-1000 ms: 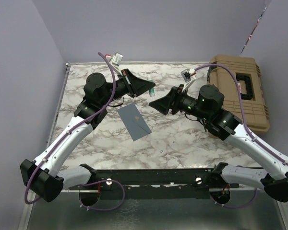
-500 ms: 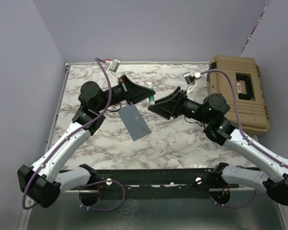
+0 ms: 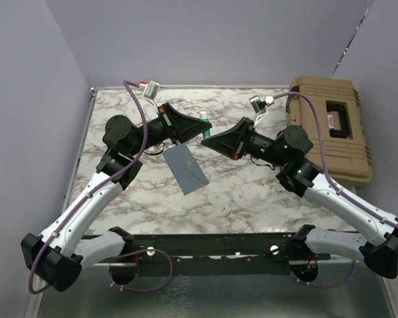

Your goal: Place the letter into the envelope and seal it

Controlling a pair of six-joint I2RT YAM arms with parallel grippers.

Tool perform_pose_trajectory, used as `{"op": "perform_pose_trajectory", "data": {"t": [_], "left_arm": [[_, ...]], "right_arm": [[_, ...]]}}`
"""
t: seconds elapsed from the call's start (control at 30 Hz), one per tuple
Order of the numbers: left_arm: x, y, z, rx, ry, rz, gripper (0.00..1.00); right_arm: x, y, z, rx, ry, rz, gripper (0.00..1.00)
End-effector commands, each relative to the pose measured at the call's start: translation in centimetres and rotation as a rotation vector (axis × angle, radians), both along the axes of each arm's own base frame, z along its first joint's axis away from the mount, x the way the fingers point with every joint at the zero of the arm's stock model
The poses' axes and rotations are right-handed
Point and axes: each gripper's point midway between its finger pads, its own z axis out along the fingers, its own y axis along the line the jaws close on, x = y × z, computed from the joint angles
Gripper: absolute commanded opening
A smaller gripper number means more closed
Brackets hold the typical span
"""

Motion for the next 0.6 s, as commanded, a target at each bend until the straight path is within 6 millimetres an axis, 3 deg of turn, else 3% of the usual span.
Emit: {"op": "perform_pose_trajectory", "data": {"t": [0.0, 0.1, 0.13, 0.3, 0.4, 0.57], "left_arm": [[1.7, 0.7, 0.1, -0.031, 0.061, 0.113, 0.00], [4.7, 0.9, -1.4, 0.003, 0.167, 0.232, 0.00], [5.6, 0.9, -2.0, 0.016, 0.199, 0.267, 0.00], [9.6, 0.8, -3.7, 0.039, 0.362, 0.397, 0.00], [12.1, 0.7, -5.6, 0.094, 0.480, 0.477, 0.00], [15.2, 0.0, -6.1, 0.123, 0.558, 0.544, 0.00]], "right_arm": [[1.9, 0.4, -1.3, -0.152, -0.084, -0.075, 0.00], [5.7, -0.5, -3.5, -0.345, -0.162, -0.247, 0.00], [7.0, -1.1, -5.2, -0.439, -0.166, -0.303, 0.00], [13.1, -4.0, -7.8, -0.706, -0.279, -0.591, 0.00], [15.3, -5.3, -7.8, -0.801, -0.354, -0.740, 0.00], [18.1, -6.5, -7.0, -0.948, -0.437, -0.959, 0.01]]}}
